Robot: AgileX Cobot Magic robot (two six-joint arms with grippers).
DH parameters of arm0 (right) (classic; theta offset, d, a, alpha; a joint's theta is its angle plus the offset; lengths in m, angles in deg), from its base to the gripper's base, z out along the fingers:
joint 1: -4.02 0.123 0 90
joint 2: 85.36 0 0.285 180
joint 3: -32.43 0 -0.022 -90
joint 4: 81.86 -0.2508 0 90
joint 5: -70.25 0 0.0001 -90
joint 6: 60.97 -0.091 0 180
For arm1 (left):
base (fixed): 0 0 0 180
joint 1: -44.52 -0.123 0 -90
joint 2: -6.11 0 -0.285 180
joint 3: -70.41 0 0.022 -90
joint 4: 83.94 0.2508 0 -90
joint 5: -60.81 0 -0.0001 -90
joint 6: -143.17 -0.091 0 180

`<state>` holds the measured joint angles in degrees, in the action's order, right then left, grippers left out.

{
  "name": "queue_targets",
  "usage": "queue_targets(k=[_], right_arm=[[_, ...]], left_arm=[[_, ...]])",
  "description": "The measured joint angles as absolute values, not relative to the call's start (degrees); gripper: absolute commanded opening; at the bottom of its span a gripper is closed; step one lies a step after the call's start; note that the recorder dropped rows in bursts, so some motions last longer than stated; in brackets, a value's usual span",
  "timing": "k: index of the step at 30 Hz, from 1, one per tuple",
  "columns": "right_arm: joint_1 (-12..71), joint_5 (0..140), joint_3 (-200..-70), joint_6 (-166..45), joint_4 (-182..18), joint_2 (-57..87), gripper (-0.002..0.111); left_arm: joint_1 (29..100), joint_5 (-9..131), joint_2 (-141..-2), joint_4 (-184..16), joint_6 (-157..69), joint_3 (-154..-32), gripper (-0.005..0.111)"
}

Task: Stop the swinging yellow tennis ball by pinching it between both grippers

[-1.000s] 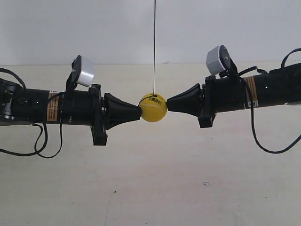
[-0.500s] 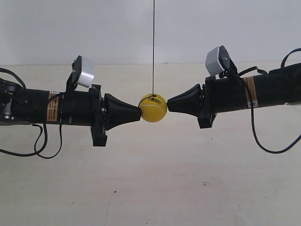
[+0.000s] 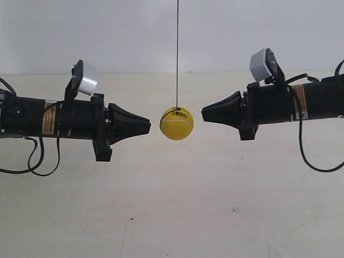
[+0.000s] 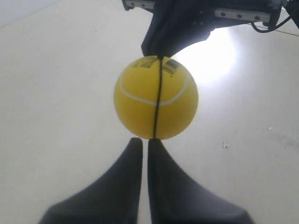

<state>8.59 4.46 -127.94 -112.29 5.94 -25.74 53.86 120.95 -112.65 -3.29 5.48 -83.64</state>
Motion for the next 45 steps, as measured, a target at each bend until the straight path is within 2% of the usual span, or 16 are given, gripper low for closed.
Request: queue_targets(k=[11,18,23,27,36,45], right_arm=[[6.8,1.3,-127.9,-113.1,6.5,-23.1,0.000],[6.8,2.3,-127.9,-119.3,8.5,-9.1,0.000],[6.8,10.4,-127.9,-126.1,9.4,4.9,0.000],[6.8,18.8,-127.9,-131.6,10.3,16.9,0.000],[6.8,39.8,-127.9,-139.3,12.9,39.1,0.000],[6.8,50.0,-124.8,-143.8,17.8,59.3,0.000]], left_arm=[[53.2,120.9,-106.0,2.3,12.0,-83.6,0.005],[53.2,120.8,-93.9,1.0,15.5,-83.6,0.005],[53.2,117.8,-80.7,-5.3,16.8,-83.6,0.005],[53.2,109.7,-68.8,-12.3,18.4,-83.6,0.005],[53.1,77.1,-41.6,-15.2,20.1,-83.6,0.005],[52.8,55.5,-16.7,-15.5,15.7,-83.5,0.005]])
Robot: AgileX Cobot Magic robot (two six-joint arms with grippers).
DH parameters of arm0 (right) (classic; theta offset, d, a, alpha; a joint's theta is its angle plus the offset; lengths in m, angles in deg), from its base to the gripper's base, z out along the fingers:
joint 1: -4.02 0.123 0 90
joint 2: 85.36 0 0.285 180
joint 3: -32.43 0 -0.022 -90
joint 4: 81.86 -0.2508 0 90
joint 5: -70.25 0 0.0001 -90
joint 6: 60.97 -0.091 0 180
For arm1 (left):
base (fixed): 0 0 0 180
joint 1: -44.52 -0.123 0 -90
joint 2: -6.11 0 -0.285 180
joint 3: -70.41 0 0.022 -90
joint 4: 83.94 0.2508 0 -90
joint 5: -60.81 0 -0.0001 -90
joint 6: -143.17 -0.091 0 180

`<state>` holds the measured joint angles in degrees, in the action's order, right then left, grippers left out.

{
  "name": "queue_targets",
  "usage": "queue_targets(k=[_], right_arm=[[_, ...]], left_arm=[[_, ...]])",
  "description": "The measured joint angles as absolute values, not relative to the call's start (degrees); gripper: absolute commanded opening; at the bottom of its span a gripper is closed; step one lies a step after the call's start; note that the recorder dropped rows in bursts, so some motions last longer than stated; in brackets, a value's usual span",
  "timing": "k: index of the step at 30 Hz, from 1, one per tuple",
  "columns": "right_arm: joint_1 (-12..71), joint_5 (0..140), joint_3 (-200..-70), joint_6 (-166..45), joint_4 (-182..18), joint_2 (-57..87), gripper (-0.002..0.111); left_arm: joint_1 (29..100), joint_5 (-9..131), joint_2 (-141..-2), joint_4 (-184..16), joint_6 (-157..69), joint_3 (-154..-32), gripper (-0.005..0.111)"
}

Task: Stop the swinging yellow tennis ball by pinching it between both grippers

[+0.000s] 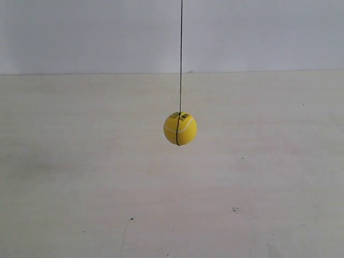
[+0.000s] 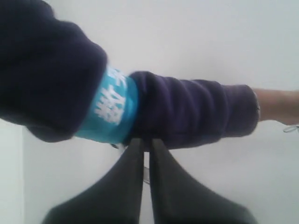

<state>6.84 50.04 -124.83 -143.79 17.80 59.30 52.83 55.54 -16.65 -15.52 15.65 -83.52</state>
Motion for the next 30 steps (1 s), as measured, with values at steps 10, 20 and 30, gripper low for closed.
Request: queue_targets(k=[10,20,30], right_arm=[[6.8,58.1,-112.8,-142.5,18.1,83.1,0.000],[6.6,58.6,-102.1,-147.5,18.1,86.7,0.000],[6.5,53.8,-100.3,-149.2,18.1,86.7,0.000]], left_arm=[[52.8,46.4,-1.7,-17.4,14.2,-75.8,0.005],[52.4,38.1,-1.7,-28.1,8.7,-69.6,0.005],[52.4,35.6,-1.7,-28.6,8.7,-69.2,0.005]])
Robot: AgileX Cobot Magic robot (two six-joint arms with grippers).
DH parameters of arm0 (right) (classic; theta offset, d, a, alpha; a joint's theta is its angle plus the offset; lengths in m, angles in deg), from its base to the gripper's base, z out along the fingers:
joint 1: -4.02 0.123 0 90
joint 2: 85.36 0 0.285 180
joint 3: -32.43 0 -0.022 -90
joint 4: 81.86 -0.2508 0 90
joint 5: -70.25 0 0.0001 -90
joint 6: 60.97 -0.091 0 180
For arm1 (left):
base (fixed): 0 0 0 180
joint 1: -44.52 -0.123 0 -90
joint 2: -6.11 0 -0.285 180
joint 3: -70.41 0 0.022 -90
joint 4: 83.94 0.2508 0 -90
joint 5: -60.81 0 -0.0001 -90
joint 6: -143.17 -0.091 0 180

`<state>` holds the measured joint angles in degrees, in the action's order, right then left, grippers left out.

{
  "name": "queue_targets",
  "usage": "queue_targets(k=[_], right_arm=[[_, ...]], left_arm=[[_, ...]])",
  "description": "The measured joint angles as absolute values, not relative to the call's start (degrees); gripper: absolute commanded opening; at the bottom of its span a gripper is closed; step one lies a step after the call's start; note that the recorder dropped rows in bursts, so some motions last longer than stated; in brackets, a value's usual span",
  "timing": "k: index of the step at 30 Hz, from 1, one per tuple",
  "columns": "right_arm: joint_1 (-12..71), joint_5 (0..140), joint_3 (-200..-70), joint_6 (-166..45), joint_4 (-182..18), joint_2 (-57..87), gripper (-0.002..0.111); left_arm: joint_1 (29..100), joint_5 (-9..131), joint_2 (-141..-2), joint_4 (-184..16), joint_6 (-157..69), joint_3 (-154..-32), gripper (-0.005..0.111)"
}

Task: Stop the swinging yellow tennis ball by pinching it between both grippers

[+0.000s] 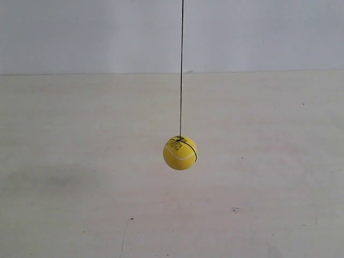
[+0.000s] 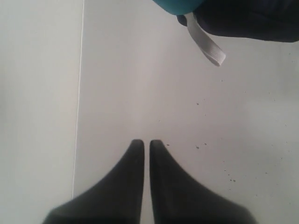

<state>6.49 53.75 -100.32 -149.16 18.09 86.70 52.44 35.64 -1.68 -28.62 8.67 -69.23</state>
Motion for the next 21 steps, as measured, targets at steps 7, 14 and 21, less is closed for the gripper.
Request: queue_targets(k=[7,14,21], right_arm=[[6.5,53.6,-100.3,-149.5,18.1,86.7,0.000],[6.5,59.0,-100.3,-153.8,14.0,86.7,0.000],[9.1,68.4,-98.4,-103.7,-41.7,85.8,0.000]], left_arm=[[52.4,35.6,-1.7,-28.6,8.7,-69.2,0.005],[52.4,35.6,-1.7,-28.6,8.7,-69.2,0.005],[52.4,35.5,-1.7,-28.6,8.7,-69.2,0.005]])
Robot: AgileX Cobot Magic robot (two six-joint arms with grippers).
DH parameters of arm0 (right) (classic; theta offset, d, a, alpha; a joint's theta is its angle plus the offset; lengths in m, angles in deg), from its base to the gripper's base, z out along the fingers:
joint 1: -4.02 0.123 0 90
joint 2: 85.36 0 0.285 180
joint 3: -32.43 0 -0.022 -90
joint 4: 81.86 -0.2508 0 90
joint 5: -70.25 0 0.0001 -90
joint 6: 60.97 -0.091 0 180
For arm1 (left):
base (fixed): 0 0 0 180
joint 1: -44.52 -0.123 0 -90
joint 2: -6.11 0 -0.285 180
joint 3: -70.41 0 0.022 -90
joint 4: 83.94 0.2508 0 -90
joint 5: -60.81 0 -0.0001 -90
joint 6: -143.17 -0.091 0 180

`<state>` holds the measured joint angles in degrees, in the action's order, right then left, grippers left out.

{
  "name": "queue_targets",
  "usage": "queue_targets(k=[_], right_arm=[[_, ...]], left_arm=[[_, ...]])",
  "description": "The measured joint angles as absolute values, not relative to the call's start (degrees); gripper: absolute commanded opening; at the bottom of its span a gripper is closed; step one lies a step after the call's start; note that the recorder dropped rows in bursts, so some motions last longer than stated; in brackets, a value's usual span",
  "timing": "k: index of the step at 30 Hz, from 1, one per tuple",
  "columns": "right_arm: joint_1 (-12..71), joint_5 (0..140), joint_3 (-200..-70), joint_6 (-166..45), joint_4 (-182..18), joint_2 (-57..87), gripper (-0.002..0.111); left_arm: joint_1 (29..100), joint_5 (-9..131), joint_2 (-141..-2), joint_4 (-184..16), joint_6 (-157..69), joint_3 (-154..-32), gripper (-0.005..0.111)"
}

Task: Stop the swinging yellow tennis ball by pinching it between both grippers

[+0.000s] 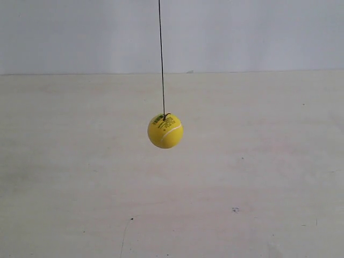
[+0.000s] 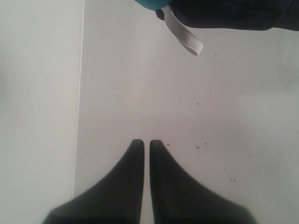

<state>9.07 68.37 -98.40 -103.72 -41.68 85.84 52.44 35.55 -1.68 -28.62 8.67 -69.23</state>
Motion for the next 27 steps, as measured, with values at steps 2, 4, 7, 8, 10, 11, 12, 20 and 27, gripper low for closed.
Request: queue_targets(k=[2,4,7,8,10,11,12,20,27], right_arm=[[9.1,70.2,-96.9,-82.8,-60.3,85.8,0.000],[9.1,73.1,-95.2,-68.8,-72.2,85.8,0.000],[9.1,76.2,-91.3,-58.5,-78.2,86.5,0.000],[9.1,76.6,-89.7,-57.2,-78.8,86.5,0.000],[9.1,76.8,-86.6,-55.9,-79.1,86.6,0.000],[9.1,77.0,-84.8,-55.4,-79.1,86.6,0.000],[9.1,77.0,-83.1,-55.2,-79.1,86.6,0.000],[9.1,76.9,-72.0,-55.2,-78.7,86.6,0.000],[9.1,81.8,-70.7,-56.2,-78.7,86.6,0.000]], left_arm=[[52.4,35.5,-1.7,-28.6,8.7,-69.2,0.005],[52.4,35.5,-1.7,-28.6,8.7,-69.2,0.005],[52.4,35.5,-1.7,-28.6,8.7,-69.2,0.005],[52.4,35.5,-1.7,-28.6,8.7,-69.2,0.005],[52.4,35.5,-1.7,-28.6,8.7,-69.2,0.005],[52.4,35.5,-1.7,-28.6,8.7,-69.2,0.005],[52.4,35.5,-1.7,-28.6,8.7,-69.2,0.005],[52.4,35.5,-1.7,-28.6,8.6,-69.2,0.005],[52.4,35.5,-1.7,-28.6,8.6,-69.2,0.005]])
